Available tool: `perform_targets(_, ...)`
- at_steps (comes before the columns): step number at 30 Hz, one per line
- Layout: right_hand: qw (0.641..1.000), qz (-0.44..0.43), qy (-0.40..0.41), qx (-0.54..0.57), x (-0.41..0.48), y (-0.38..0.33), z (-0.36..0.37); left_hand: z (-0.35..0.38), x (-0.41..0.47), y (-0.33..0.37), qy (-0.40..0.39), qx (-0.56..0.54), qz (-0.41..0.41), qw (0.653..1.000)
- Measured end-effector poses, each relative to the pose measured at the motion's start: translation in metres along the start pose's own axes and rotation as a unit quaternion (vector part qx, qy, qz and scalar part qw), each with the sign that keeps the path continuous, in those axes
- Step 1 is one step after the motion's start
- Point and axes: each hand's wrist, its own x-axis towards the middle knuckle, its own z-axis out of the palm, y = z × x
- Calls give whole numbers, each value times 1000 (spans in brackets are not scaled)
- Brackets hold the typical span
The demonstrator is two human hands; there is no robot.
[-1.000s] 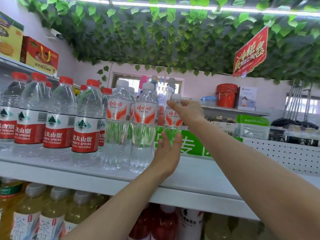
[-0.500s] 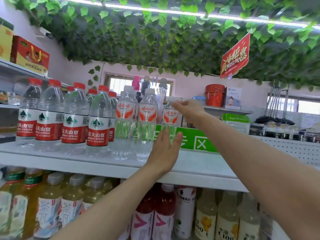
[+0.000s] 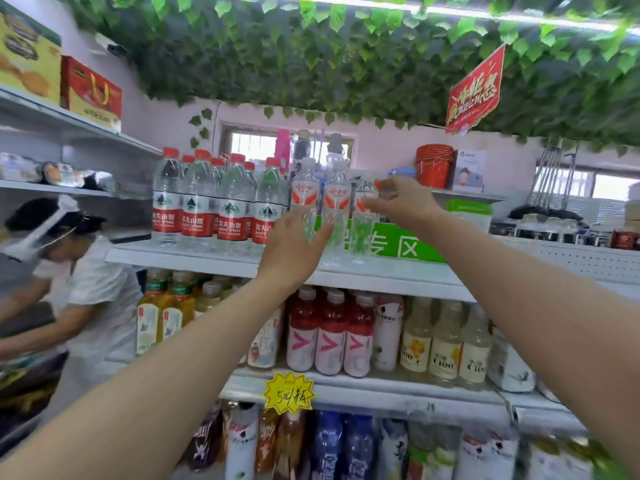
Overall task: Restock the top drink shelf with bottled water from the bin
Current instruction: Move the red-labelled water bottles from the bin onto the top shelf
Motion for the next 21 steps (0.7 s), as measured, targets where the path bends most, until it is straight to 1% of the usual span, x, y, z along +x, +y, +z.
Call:
perform_targets(3, 999, -7, -29, -33, -41, -11, 10, -17, -29, -13, -6, 45, -7, 999)
perform_targets(7, 992, -19, -75, -101, -94, -12, 34, -30, -78, -37, -21, 69, -34, 997)
perform_targets(12, 984, -3, -141, -113, -156, 2, 74, -36, -138, -75, -49, 131, -61, 988)
perform_targets(15, 972, 6, -187, -145, -193, 19, 105, -32, -178, -103, -80, 166, -84, 979)
perform_targets(21, 946, 33, -284, -151, -272, 69, 174, -2, -277, -173, -166, 218, -157, 949)
